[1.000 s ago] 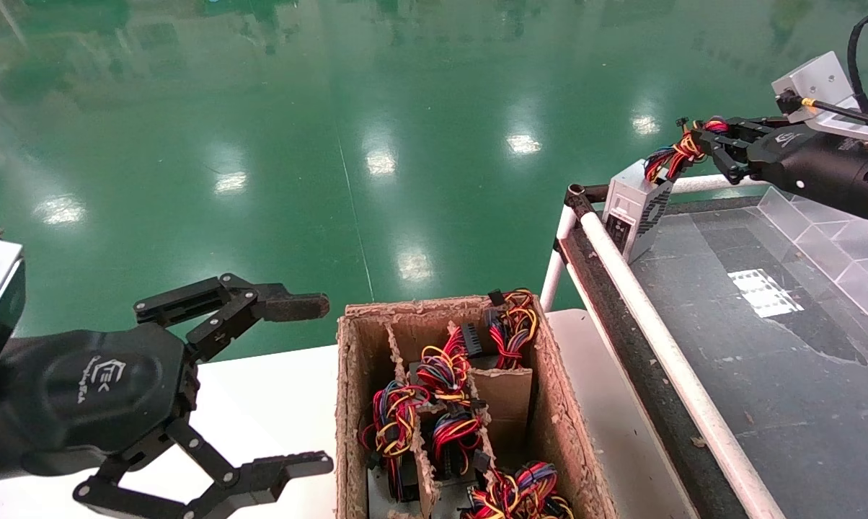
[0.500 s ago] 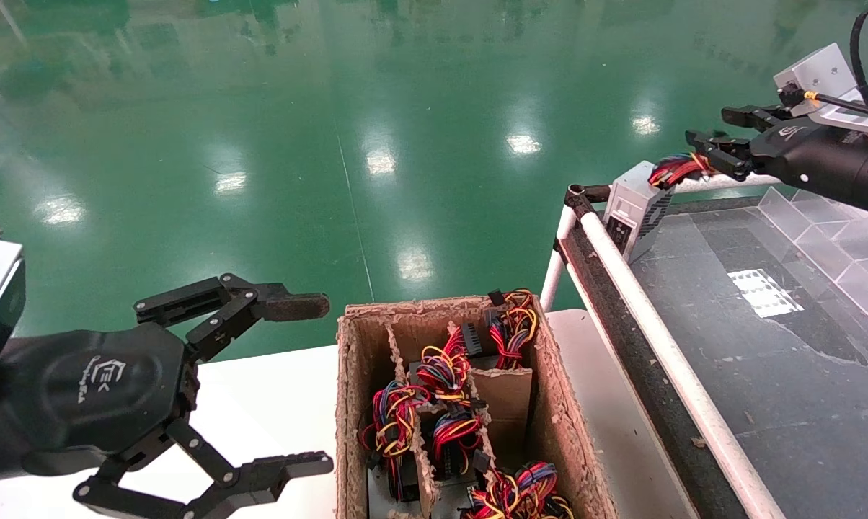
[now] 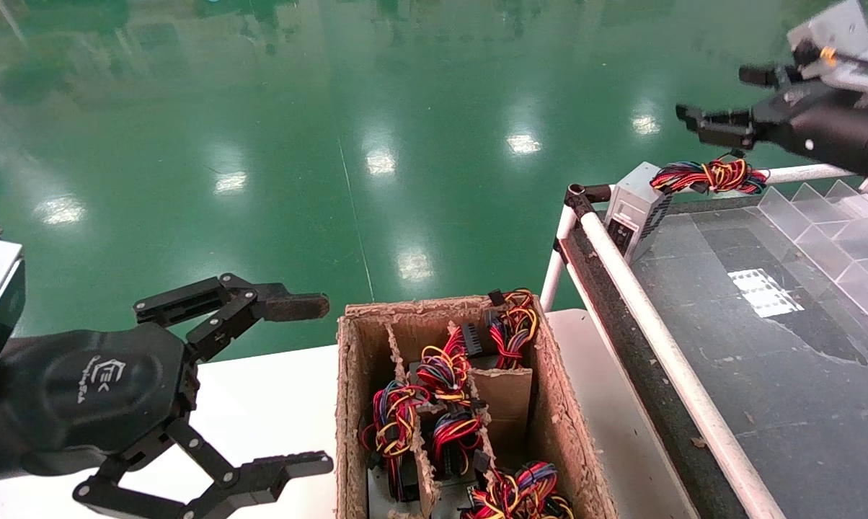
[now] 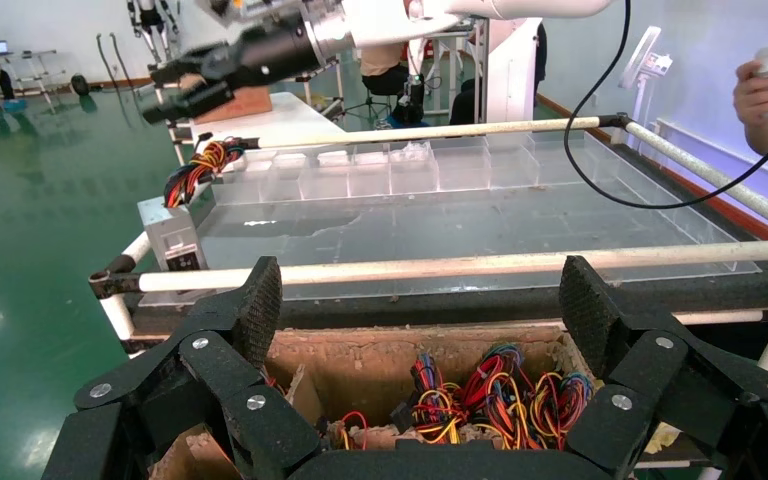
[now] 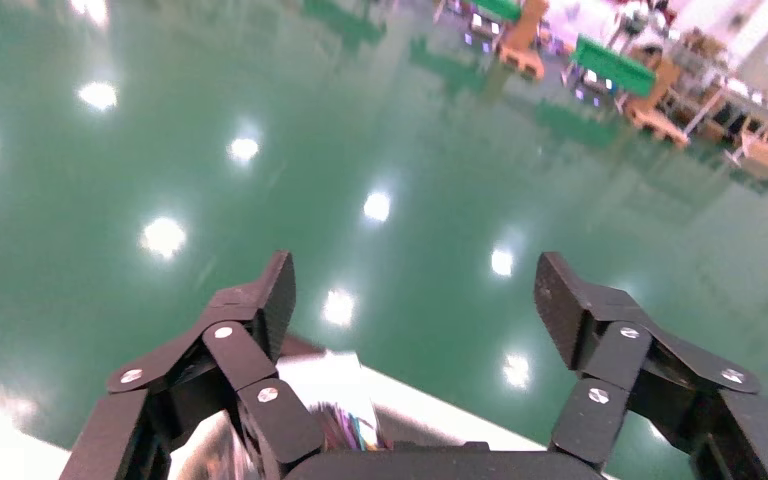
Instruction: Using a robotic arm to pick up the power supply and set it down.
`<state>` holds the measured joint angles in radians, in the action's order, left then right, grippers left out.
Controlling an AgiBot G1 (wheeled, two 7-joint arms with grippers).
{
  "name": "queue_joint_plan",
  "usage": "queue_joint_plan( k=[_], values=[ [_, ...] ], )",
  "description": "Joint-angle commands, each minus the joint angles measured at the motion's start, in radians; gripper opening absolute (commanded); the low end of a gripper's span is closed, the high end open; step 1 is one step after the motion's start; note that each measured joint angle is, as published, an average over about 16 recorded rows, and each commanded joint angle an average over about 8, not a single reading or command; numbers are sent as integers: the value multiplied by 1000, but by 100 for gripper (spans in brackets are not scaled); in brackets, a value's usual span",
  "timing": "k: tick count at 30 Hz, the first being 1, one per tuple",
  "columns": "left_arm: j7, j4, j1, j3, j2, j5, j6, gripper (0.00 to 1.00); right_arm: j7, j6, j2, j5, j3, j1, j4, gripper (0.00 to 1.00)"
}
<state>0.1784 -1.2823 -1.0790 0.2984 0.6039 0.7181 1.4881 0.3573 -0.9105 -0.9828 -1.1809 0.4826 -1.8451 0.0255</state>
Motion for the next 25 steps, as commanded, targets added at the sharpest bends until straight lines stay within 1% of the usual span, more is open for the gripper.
queue_joint_plan(
  k=[1, 5, 22, 25],
  values=[
    [0, 0, 0, 0, 0, 0, 0, 100, -2, -6, -2, 6, -5, -7, -2, 100],
    [0, 0, 0, 0, 0, 0, 0, 100, -24, -35, 14, 29, -16, 19, 51, 100],
    [-1, 1, -1, 1, 0, -1, 0, 100, -178, -198, 120, 154, -72, 242, 409, 100],
    [-1, 1, -1, 1, 0, -1, 0, 100, -192, -213, 129, 165, -77, 262, 441, 100]
  ],
)
